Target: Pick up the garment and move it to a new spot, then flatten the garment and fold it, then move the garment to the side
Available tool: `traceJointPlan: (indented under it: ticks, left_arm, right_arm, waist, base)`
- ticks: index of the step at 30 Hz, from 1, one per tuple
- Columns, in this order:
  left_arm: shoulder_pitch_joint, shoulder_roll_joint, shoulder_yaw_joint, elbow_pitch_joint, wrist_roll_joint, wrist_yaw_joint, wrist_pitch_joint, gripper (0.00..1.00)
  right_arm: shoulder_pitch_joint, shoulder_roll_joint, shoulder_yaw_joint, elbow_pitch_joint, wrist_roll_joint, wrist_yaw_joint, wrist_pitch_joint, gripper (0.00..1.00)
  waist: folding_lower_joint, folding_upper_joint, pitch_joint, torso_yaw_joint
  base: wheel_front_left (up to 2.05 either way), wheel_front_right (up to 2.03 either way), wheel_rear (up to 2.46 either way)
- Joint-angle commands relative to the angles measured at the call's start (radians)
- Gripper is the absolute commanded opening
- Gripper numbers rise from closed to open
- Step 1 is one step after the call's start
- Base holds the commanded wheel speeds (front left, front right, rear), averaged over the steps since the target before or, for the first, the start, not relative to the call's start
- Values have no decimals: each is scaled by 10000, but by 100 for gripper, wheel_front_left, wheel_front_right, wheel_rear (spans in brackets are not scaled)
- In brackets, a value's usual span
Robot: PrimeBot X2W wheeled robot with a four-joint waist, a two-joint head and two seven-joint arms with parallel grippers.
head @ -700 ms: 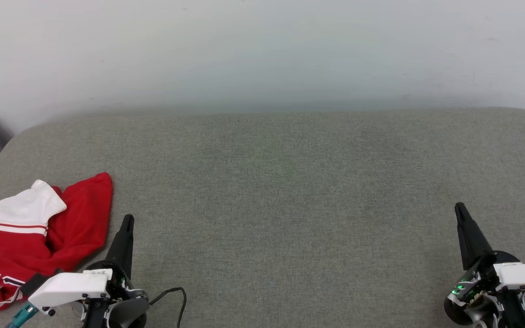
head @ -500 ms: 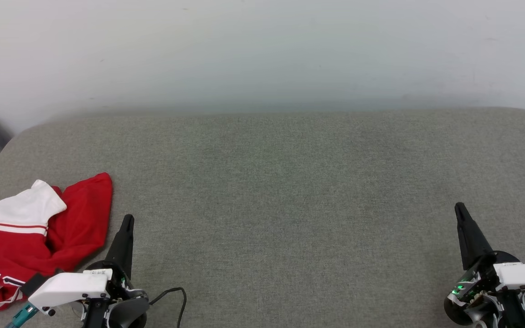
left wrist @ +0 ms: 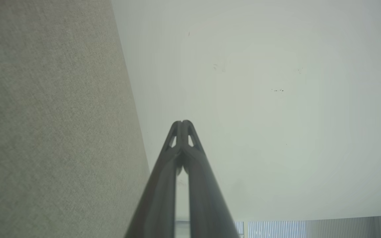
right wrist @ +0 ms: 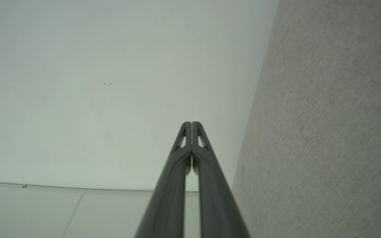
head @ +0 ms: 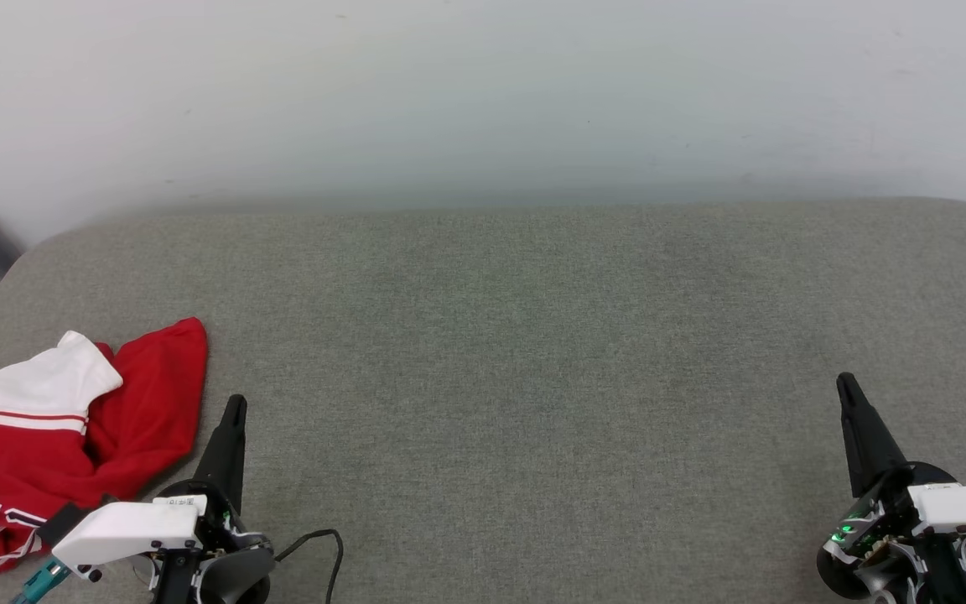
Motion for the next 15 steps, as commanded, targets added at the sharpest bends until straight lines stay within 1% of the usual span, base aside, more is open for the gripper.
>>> traceJointPlan:
  ticks: [1,3,4,6,15]
  left_arm:
    - [-58,-27,26,4,18,-35,50,0]
    - [-58,-27,26,4,18,-35,50,0]
    - [0,0,0,4,0,0,0,100]
    - [66,-6,-34,119,1,6,-30,100]
    - [-17,-3,-511,-93,125,6,-494,100]
  right_arm:
    - [-109,43,9,7,39,-3,-1,0]
    - [-109,43,9,7,39,-3,-1,0]
    - [1,0,0,2,0,0,0,100]
    - [84,2,14,122,-6,0,-12,100]
    - [153,0,296,-182,-194,0,-464,100]
  waist:
    - [0,0,0,0]
    - [0,0,0,0]
    - [0,0,0,0]
    - [0,0,1,-1]
    - [0,0,3,-6]
  base:
    - [0,0,0]
    - [0,0,0]
    - [0,0,0]
    - [0,0,0]
    - [0,0,0]
